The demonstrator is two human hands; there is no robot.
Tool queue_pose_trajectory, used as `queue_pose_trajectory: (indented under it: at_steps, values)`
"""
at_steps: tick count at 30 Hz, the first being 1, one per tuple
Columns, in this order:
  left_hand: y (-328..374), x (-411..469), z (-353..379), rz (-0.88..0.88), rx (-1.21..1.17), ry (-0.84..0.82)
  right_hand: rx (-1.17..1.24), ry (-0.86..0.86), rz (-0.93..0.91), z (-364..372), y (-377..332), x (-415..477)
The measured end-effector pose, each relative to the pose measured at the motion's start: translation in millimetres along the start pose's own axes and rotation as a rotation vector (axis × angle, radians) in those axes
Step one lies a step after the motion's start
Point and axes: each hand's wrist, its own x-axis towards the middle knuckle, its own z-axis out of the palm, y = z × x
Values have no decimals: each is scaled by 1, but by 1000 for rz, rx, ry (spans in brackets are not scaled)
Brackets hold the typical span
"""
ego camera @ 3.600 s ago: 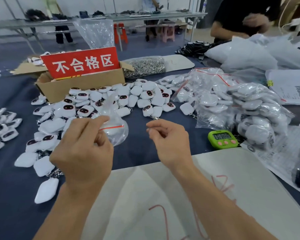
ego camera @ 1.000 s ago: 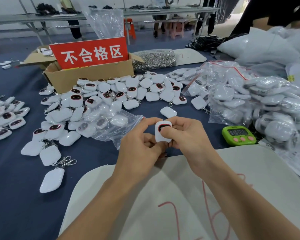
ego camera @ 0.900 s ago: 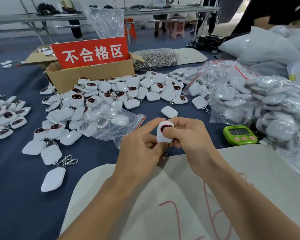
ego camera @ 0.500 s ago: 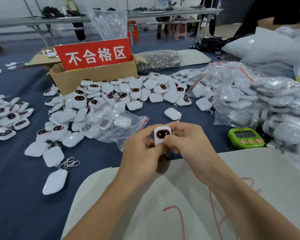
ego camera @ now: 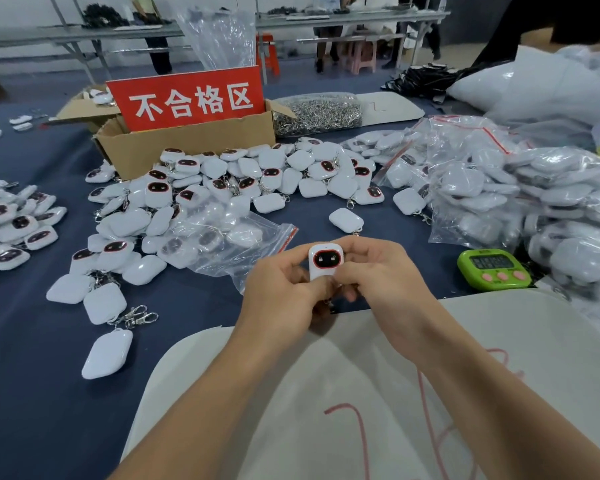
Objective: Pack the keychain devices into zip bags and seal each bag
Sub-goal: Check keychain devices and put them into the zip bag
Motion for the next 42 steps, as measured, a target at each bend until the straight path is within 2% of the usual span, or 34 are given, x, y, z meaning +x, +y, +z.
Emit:
queue_pose_trajectory:
  at_steps: [4, 9, 13, 17, 22, 26, 30, 35, 38, 42]
  values:
    - [0, -4, 0, 26, 20, -28, -17, 19, -2, -2, 0, -1]
    - [-2, -5, -1, 135, 181, -5, -108, 76, -31, 0, 2, -1]
    - [-2, -5, 0, 129, 78, -12, -124, 59, 0, -3, -1, 1]
    - [-3, -2, -2, 190, 141, 29, -136, 8, -32, -4, 1, 1]
    - [-5, 3, -3, 156, 119, 30, -107, -68, -51, -4, 5, -2]
    - [-6, 4, -4, 122, 94, -3, -123, -24, -74, -2, 7, 0]
    - [-5, 5, -4, 53, -46, -48, -144, 42, -93, -2, 7, 1]
    - [-7, 5, -5, 83, 22, -68, -150, -3, -53, -6, 5, 3]
    - [-6, 0, -2, 213, 267, 78, -113, -27, -41, -5, 3, 0]
    - [2, -7, -7, 386, 766, 539, -85, 110, -18, -7, 2, 0]
